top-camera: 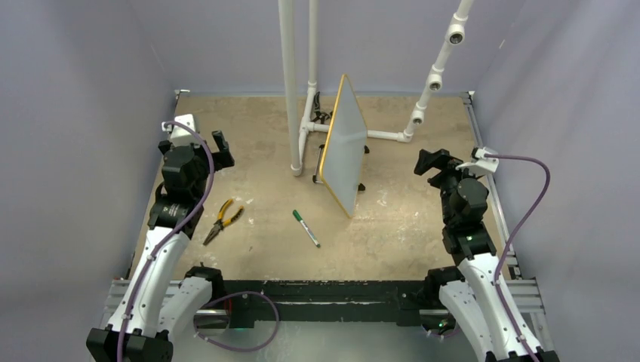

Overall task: Write a sentence on the whiteboard
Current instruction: Adjust the whiteboard stand at the center of the board.

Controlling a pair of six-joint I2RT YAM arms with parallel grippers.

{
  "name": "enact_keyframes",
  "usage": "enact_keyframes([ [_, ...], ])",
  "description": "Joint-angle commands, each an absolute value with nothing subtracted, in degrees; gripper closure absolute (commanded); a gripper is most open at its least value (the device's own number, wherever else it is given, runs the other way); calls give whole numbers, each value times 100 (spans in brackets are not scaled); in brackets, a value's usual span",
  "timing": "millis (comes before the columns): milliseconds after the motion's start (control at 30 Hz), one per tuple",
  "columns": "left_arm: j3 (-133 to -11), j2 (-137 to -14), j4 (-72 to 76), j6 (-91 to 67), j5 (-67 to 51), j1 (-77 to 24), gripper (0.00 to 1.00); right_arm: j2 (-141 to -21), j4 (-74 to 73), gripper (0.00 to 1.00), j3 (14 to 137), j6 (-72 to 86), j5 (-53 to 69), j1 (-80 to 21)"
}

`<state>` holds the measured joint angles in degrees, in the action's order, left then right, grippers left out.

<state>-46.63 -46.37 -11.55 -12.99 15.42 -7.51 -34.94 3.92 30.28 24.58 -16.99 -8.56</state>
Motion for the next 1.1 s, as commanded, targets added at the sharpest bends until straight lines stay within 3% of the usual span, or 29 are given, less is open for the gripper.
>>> enact_keyframes([
  [0, -4935, -4783, -1133, -1473, 1624, -721, 1, -3568, 546, 1, 3218, 2443, -1420, -840],
  [267, -4975, -4777, -1105, -1525, 1611, -721, 1, -3759, 904, 1, 2967, 2512, -963, -836],
  [467, -4914, -4760, -1109, -1404, 1341, -721, 1, -4648, 1723, 3, 2543, 2649, 53, -841],
  [700, -4769, -4834, -1054, -1314, 794, -721, 1, -6484, 2832, 24, 2387, 2878, 1204, -837],
  [1067, -4767, -4953, -1080, -1339, 459, -721, 1, -8506, 3560, 46, 3264, 2865, 2093, -839],
])
